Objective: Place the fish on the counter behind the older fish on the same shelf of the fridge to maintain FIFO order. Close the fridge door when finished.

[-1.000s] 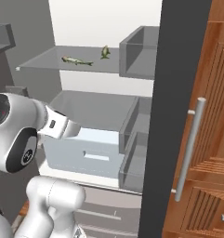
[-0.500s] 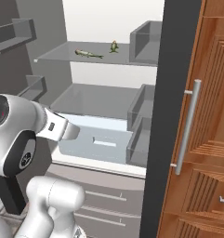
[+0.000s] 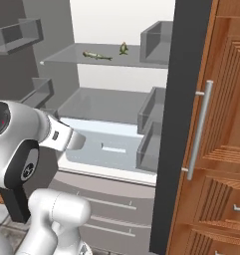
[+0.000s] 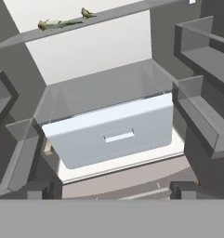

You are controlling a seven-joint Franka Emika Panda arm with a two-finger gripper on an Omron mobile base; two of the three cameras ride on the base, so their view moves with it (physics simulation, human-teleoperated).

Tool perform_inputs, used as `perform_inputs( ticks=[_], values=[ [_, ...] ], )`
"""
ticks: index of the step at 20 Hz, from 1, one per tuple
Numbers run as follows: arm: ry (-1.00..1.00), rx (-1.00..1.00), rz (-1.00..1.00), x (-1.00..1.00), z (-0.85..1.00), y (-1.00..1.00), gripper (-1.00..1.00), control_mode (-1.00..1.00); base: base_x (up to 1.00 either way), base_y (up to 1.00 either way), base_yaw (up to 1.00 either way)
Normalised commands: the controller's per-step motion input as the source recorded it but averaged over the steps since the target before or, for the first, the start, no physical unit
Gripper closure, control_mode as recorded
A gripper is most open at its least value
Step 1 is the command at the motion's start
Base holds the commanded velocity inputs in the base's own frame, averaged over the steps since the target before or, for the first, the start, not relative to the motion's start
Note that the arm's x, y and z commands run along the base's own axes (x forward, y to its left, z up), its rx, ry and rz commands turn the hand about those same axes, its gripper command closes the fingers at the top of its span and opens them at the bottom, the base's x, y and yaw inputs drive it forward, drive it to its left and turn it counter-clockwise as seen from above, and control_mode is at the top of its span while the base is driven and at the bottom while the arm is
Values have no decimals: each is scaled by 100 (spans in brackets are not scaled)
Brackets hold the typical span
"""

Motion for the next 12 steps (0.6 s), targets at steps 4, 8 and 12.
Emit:
perform_inputs(
  ticks=[4,8,12],
  values=[
    [0,0,0,0,0,0,-100,100,-18,-13,0],
    [0,0,0,0,0,0,-100,100,0,-23,1],
    [0,0,0,0,0,0,-100,100,-18,-23,0]
  ],
)
